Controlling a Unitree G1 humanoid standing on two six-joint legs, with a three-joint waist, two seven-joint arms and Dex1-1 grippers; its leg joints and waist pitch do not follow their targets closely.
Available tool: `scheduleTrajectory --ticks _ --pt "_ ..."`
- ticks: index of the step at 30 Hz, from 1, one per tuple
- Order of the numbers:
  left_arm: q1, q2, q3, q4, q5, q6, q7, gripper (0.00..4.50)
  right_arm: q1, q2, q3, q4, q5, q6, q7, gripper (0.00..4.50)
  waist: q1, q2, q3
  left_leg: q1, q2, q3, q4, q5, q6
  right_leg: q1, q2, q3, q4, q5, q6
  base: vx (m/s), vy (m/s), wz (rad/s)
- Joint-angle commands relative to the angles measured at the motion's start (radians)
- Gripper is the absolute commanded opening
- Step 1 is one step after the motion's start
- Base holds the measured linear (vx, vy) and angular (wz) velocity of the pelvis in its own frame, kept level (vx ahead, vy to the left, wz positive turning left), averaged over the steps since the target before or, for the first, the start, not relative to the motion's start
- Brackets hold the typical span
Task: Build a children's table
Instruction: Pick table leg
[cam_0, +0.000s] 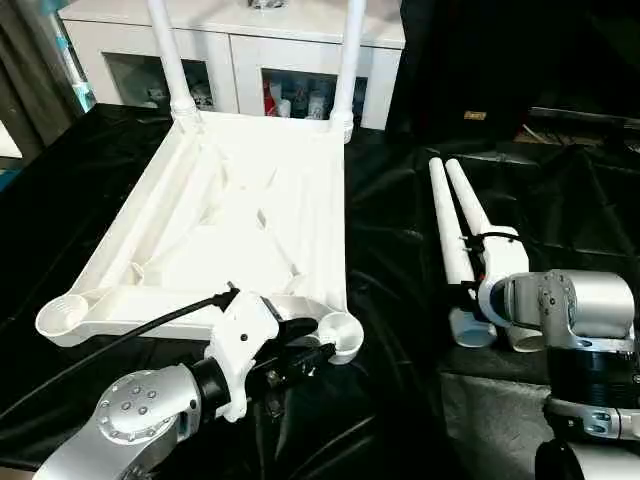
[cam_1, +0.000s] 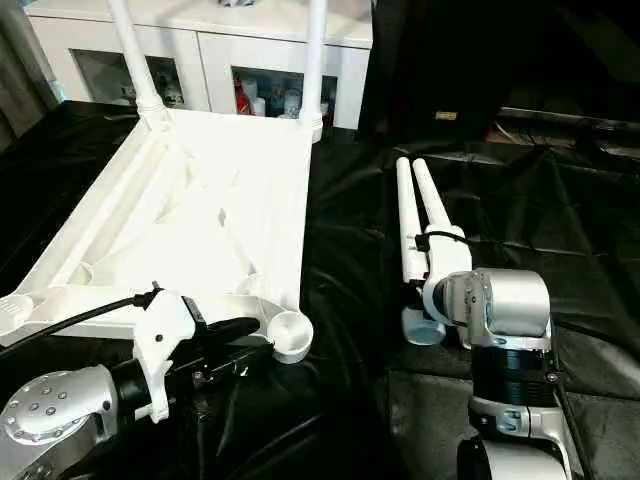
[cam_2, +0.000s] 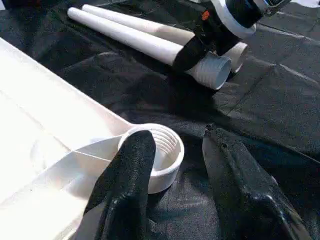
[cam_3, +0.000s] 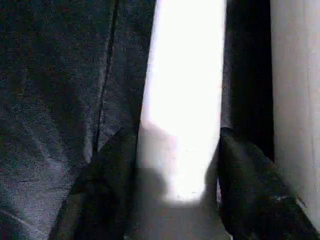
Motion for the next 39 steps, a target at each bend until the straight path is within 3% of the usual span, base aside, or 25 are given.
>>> scheduleTrajectory --ticks 1,7,10,14,15,17,21,24,28,30,31,32,33,34,35,36,38,39 --pt "-0.009 0.015 -0.007 -0.020 0.011 -0.010 0.005 1.92 0.011 -0.006 -0.020 0.015 0.012 0.002 -0.004 2.10 0.004 -0.003 -0.065 0.022 0.057 -0.019 -0.069 -0.081 -0.061 0.030 -0.089 0.056 -0.077 -0.047 -0.149 0.000 0.000 0.00" --pt "-0.037 0.017 -0.005 0.001 0.037 -0.038 0.010 1.92 0.013 0.008 -0.037 0.023 0.012 -0.004 -0.002 1.93 0.006 0.002 -0.070 0.023 0.058 -0.021 -0.069 -0.081 -0.067 0.031 -0.089 0.055 -0.075 -0.041 -0.149 0.000 0.000 0.00" --pt "-0.060 0.001 0.010 0.022 0.046 -0.058 0.027 1.92 0.006 0.022 -0.057 0.028 0.014 -0.021 -0.009 1.92 0.006 -0.001 -0.069 0.021 0.057 -0.019 -0.069 -0.081 -0.065 0.032 -0.090 0.056 -0.076 -0.029 -0.152 0.000 0.000 0.00" --pt "-0.158 -0.104 0.089 0.115 0.032 -0.051 0.132 1.92 -0.008 0.065 -0.106 0.008 0.049 -0.133 -0.002 1.91 0.006 -0.007 -0.068 0.022 0.058 -0.018 -0.069 -0.101 -0.065 0.032 -0.093 0.057 -0.080 -0.065 -0.163 0.000 0.000 0.00" --pt "-0.188 -0.130 0.112 0.141 0.020 -0.038 0.158 1.92 0.003 0.073 -0.105 -0.014 0.064 -0.183 0.015 1.91 0.006 -0.014 -0.069 0.024 0.059 -0.017 -0.068 -0.099 -0.058 0.031 -0.093 0.056 -0.080 -0.062 -0.161 0.000 0.000 0.00" --pt "-0.235 -0.158 0.136 0.183 0.011 -0.025 0.185 1.92 0.035 0.090 -0.102 -0.054 0.091 -0.278 0.050 1.91 0.010 -0.012 -0.071 0.021 0.059 -0.017 -0.067 -0.089 -0.048 0.034 -0.097 0.056 -0.080 -0.063 -0.155 0.000 0.000 0.00" --pt "-0.314 -0.210 0.168 0.259 -0.030 -0.013 0.202 1.92 0.132 0.148 -0.104 -0.175 0.175 -0.419 0.166 1.91 0.020 0.011 -0.082 0.021 0.061 -0.022 -0.064 -0.072 -0.035 0.033 -0.095 0.053 -0.072 0.014 -0.156 0.000 0.000 0.00" --pt "-0.356 -0.246 0.186 0.302 -0.043 -0.025 0.215 1.92 0.180 0.173 -0.108 -0.224 0.207 -0.477 0.218 1.91 0.026 0.005 -0.084 0.019 0.061 -0.021 -0.065 -0.070 -0.019 0.035 -0.094 0.053 -0.073 0.058 -0.175 0.000 0.000 0.00" --pt "-0.442 -0.317 0.235 0.394 -0.083 -0.017 0.251 1.92 0.257 0.207 -0.135 -0.299 0.302 -0.560 0.302 1.91 0.037 0.005 -0.083 0.021 0.061 -0.019 -0.065 -0.111 -0.019 0.034 -0.099 0.054 -0.080 0.001 -0.179 0.000 0.000 0.00" --pt "-0.472 -0.356 0.262 0.426 -0.126 0.001 0.266 1.92 0.282 0.220 -0.140 -0.338 0.363 -0.582 0.357 1.91 0.038 0.000 -0.081 0.020 0.063 -0.021 -0.067 -0.130 -0.014 0.035 -0.101 0.052 -0.085 -0.051 -0.178 0.000 0.000 0.00" --pt "-0.487 -0.376 0.272 0.443 -0.146 0.005 0.269 1.92 0.290 0.221 -0.136 -0.348 0.376 -0.595 0.373 1.91 0.036 -0.007 -0.080 0.019 0.064 -0.020 -0.068 -0.133 -0.013 0.034 -0.102 0.052 -0.086 -0.063 -0.180 0.000 0.000 0.00" --pt "-0.517 -0.420 0.287 0.477 -0.196 0.022 0.271 1.92 0.304 0.219 -0.121 -0.359 0.391 -0.605 0.405 1.91 0.037 -0.004 -0.078 0.019 0.062 -0.019 -0.067 -0.133 -0.011 0.032 -0.100 0.052 -0.089 -0.086 -0.173 0.000 0.000 0.00" --pt "-0.526 -0.435 0.291 0.488 -0.212 0.032 0.272 1.92 0.308 0.217 -0.115 -0.359 0.394 -0.609 0.416 1.91 0.034 -0.022 -0.075 0.021 0.063 -0.017 -0.068 -0.142 -0.007 0.029 -0.101 0.053 -0.096 -0.117 -0.168 0.000 0.000 0.00" --pt "-0.545 -0.457 0.286 0.507 -0.229 0.035 0.266 1.92 0.312 0.213 -0.098 -0.366 0.402 -0.613 0.441 1.91 0.034 -0.022 -0.074 0.016 0.061 -0.018 -0.068 -0.133 -0.004 0.034 -0.102 0.052 -0.093 -0.126 -0.166 0.000 0.000 0.00" --pt "-0.545 -0.457 0.286 0.507 -0.229 0.035 0.266 1.92 0.312 0.213 -0.098 -0.366 0.402 -0.613 0.441 1.91 0.037 -0.012 -0.076 0.019 0.062 -0.019 -0.066 -0.129 -0.003 0.029 -0.104 0.052 -0.096 -0.144 -0.157 0.000 0.000 0.00" --pt "-0.545 -0.457 0.286 0.507 -0.229 0.035 0.266 1.92 0.312 0.213 -0.098 -0.366 0.402 -0.613 0.441 1.91 0.034 -0.014 -0.076 0.019 0.064 -0.020 -0.069 -0.133 -0.004 0.028 -0.103 0.052 -0.098 -0.146 -0.152 0.000 0.000 0.00" --pt "-0.577 -0.479 0.283 0.539 -0.246 0.042 0.248 1.92 0.317 0.203 -0.073 -0.378 0.427 -0.621 0.473 1.91 0.029 -0.031 -0.073 0.017 0.063 -0.018 -0.070 -0.134 0.000 0.029 -0.101 0.051 -0.101 -0.163 -0.138 0.000 0.000 0.00" --pt "-0.594 -0.488 0.284 0.558 -0.251 0.048 0.243 1.92 0.319 0.197 -0.061 -0.382 0.442 -0.624 0.490 1.91 0.030 -0.026 -0.073 0.017 0.062 -0.020 -0.069 -0.130 0.001 0.029 -0.103 0.052 -0.100 -0.170 -0.134 0.000 0.000 0.00"
